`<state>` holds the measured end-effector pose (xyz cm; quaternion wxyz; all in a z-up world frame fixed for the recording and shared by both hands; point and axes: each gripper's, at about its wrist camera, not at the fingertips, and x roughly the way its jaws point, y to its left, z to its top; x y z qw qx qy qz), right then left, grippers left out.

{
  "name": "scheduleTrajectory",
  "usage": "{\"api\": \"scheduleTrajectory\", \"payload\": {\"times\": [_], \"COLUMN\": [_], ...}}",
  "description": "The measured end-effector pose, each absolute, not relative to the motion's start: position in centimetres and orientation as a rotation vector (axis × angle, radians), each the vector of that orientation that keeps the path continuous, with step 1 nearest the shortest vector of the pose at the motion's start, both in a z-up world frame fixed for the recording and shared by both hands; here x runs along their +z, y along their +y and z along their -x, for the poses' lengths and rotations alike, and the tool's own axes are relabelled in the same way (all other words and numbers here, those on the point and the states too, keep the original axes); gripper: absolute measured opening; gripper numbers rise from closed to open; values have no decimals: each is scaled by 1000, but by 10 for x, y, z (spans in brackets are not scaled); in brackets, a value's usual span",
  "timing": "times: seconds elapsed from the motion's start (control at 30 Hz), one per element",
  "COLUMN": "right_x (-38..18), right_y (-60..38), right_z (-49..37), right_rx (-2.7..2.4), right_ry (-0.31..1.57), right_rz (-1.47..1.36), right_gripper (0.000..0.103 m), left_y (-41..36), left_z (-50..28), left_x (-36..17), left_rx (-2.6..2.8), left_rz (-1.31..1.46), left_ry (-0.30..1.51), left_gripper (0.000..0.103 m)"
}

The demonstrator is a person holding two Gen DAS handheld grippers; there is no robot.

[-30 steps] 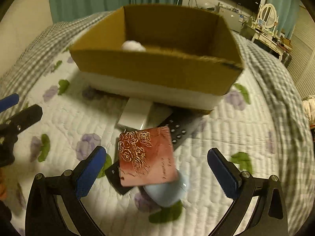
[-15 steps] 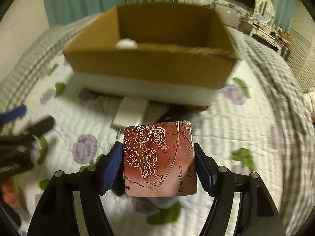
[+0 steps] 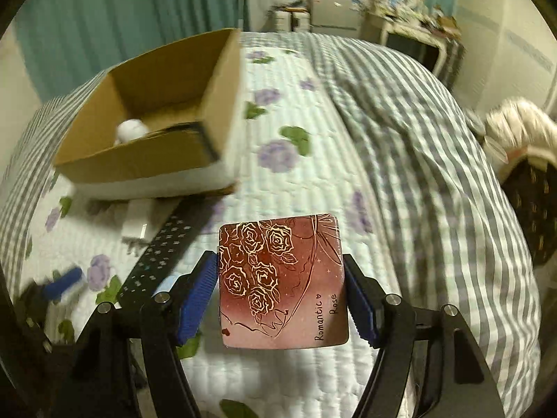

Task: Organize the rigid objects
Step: 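Grasp the white earbud case with the left gripper while the right holds the card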

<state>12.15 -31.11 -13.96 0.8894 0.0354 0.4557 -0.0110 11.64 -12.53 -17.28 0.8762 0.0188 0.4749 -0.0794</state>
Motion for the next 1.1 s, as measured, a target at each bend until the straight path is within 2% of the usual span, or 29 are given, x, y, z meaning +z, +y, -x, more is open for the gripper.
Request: {"api": "scheduleTrajectory", "payload": {"times": [0.03,0.1,0.23,0.33,0.57,0.6,0.73,0.87,1.1], "right_x": [-141,-143,-147,-148,-151,-152,-150,-130,-72], "right_y": [-314,-317,-319,-319,-324,-326,-329,-328,-305], "right_z": [-122,-122,-123,-124,-125,-125,-123,-119,-115], "right_rx": [-32,-37,-45,-45,-47,-48,-46,-19,56], "right_ry": [948,948,938,931,933,935,933,891,763], "right_rz": [-78,-84,-91,-100,-114,-119,-132,-141,-97], "right_gripper": [70,70,70,70,70,70,70,70,70], "left_y": [-131,-142,-161,-172,-170,-169,-167,-158,-112], "left_z": [-115,-112,-110,-109,-132,-134,-126,-116,-125], "left_x": [-176,-179,-182,-186,-190,-190,-182,-156,-80], "left_rx": [-179,-209,-209,-273,-280,-288,-293,-290,-215], "left_rz": [-35,-23,-79,-37,7,11,-9,-8,6], "left_ry": [1002,1002,1007,1052,1072,1070,1045,991,856], "left_gripper": [79,71,69,58,57,51,51,51,51]}}
